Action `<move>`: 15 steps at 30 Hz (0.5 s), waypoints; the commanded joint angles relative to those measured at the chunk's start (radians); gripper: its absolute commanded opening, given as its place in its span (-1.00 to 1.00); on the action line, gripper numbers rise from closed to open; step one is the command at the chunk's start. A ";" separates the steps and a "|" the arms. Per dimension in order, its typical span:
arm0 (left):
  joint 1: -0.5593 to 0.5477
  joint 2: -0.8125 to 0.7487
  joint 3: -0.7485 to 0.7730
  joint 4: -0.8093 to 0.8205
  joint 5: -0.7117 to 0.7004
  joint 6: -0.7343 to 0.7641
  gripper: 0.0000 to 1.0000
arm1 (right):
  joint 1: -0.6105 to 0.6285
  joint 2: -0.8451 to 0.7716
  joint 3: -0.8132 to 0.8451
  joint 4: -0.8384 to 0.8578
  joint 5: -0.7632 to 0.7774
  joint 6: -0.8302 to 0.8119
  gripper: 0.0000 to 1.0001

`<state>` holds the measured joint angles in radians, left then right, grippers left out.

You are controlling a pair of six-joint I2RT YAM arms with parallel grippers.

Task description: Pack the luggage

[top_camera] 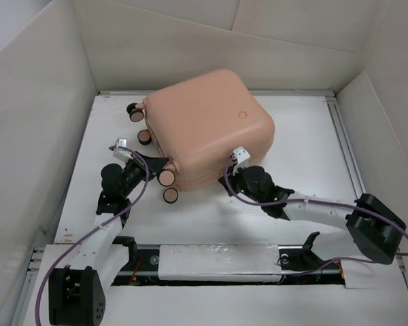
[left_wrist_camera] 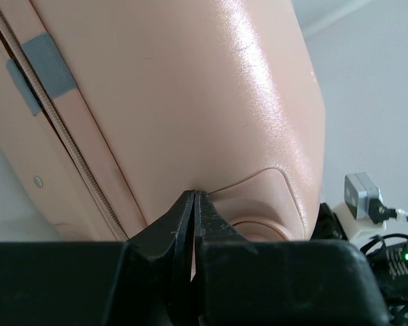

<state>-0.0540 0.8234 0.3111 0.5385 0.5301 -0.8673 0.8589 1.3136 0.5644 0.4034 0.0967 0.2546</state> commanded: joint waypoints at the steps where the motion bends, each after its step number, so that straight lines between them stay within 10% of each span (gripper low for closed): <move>1: -0.066 0.006 -0.012 0.081 0.039 -0.058 -1.00 | 0.147 -0.027 0.032 0.077 -0.049 0.133 -1.00; 15: -0.075 -0.093 -0.061 0.081 0.096 -0.090 -1.00 | 0.413 0.544 0.361 0.551 0.093 0.318 -1.00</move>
<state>-0.0795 0.7605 0.2676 0.5793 0.4557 -0.9401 1.2121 1.8095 0.8604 0.7437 0.3397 0.4614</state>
